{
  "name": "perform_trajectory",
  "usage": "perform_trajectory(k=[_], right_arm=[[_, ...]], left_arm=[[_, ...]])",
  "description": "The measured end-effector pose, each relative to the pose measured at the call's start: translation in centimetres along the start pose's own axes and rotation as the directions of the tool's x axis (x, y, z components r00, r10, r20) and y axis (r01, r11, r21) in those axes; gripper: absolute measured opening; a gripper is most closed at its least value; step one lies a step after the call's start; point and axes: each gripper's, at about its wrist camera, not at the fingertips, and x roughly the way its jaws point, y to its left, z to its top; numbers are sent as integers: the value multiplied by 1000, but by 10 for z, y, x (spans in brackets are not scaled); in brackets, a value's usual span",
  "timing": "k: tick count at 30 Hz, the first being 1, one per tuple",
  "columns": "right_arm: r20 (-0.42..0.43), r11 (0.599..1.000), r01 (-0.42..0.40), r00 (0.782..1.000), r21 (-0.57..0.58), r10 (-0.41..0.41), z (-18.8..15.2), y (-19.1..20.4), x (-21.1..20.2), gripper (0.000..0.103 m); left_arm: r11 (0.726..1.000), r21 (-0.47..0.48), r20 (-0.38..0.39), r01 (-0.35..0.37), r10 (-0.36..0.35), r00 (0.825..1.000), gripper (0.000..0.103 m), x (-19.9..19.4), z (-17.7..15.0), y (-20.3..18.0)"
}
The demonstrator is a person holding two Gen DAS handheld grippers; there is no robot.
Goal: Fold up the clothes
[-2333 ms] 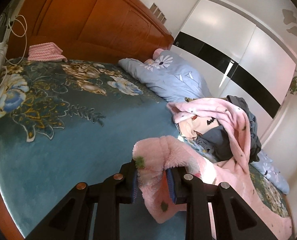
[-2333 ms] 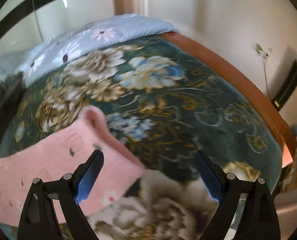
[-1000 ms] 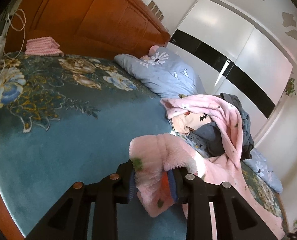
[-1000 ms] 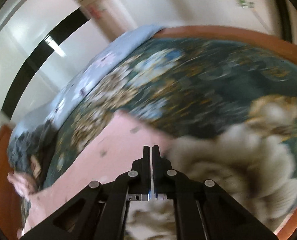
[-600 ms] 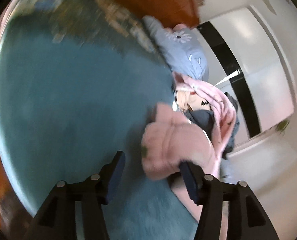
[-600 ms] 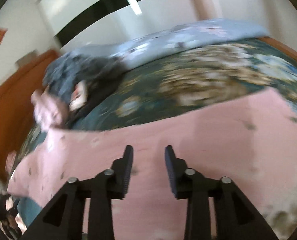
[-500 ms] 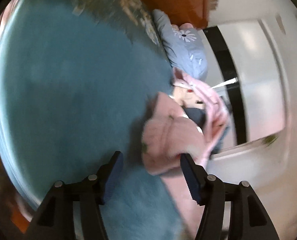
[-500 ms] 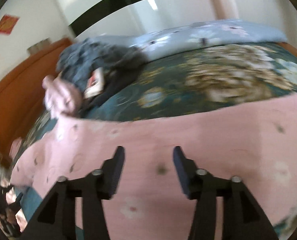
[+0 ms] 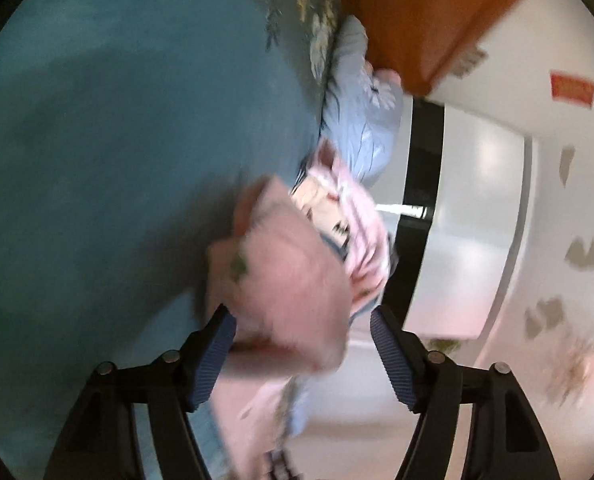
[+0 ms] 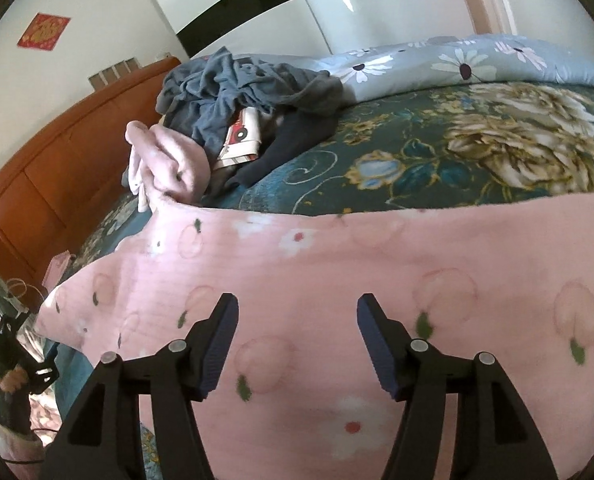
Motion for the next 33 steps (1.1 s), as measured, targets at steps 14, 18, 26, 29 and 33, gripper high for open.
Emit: perform_trajectory(k=[14,18,26,29,33], right_arm=[[-17,1000,-9,1000,-6,9,2,6,1,63],[-39,1000,-12,999,-12,11,4,13,12,63],[-57,997,-17,998,-82,13,25,52,32,63],[-57,991,-18,998,-129,11,36,75,38,63],[-53,975,17,998,-222,-29,52,105,49,63]], left_arm=[[811,554,250,-187,52,967,15,-22,-24,-118],[849,405,273,-339,242,931,15,-25,-5,-54],[867,376,209,-328,265,941,34,-32,11,-38],[818,415,296,-398,292,909,52,-52,9,-54],[763,407,454,-502,308,836,54,-66,25,-86]])
